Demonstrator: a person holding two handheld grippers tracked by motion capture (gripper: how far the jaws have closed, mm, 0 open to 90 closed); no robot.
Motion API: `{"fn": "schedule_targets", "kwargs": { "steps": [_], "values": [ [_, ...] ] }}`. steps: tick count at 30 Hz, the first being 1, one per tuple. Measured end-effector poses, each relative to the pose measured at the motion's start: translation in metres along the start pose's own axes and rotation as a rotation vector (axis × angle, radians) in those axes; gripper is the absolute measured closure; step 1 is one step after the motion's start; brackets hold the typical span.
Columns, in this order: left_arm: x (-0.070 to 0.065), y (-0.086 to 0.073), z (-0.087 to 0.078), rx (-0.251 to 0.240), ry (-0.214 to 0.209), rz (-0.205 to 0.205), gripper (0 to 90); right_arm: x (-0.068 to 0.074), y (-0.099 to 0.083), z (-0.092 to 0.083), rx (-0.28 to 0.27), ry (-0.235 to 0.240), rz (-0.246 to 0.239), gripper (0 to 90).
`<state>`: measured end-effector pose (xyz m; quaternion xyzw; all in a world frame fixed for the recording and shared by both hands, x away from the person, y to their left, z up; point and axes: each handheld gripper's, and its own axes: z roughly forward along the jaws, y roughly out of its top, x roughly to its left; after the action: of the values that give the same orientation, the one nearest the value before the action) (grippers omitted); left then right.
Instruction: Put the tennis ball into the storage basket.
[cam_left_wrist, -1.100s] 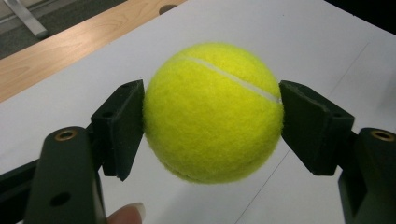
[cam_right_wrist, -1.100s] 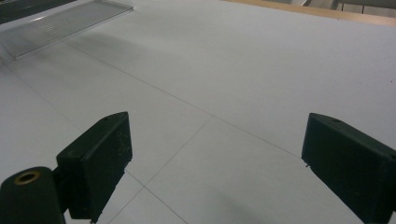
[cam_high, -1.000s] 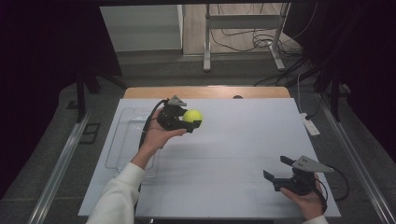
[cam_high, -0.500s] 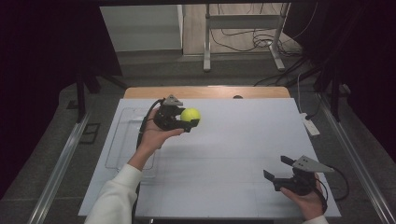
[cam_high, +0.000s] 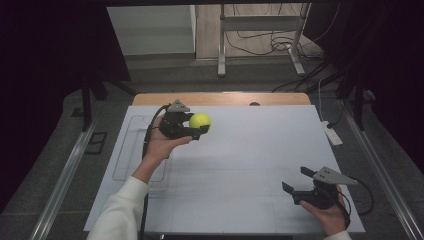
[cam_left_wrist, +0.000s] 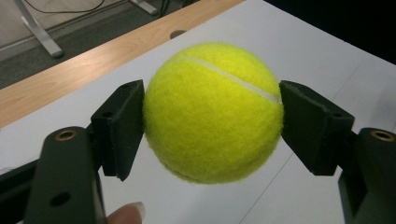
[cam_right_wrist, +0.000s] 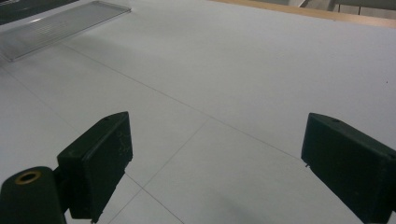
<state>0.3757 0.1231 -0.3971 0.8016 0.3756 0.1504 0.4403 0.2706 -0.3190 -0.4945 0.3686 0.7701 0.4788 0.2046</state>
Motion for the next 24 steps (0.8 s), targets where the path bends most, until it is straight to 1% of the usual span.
{"fn": "schedule_targets", "kwargs": {
  "steps": [18,24],
  "values": [
    [0.005,-0.004,-0.010,-0.021,0.011,-0.008,27.3,0.000,0.000,0.000,-0.002,0.001,-0.001,9.1],
    [0.008,-0.006,-0.015,-0.028,0.018,-0.015,27.3,0.000,0.000,0.000,-0.001,0.000,-0.001,9.2]
  ]
}}
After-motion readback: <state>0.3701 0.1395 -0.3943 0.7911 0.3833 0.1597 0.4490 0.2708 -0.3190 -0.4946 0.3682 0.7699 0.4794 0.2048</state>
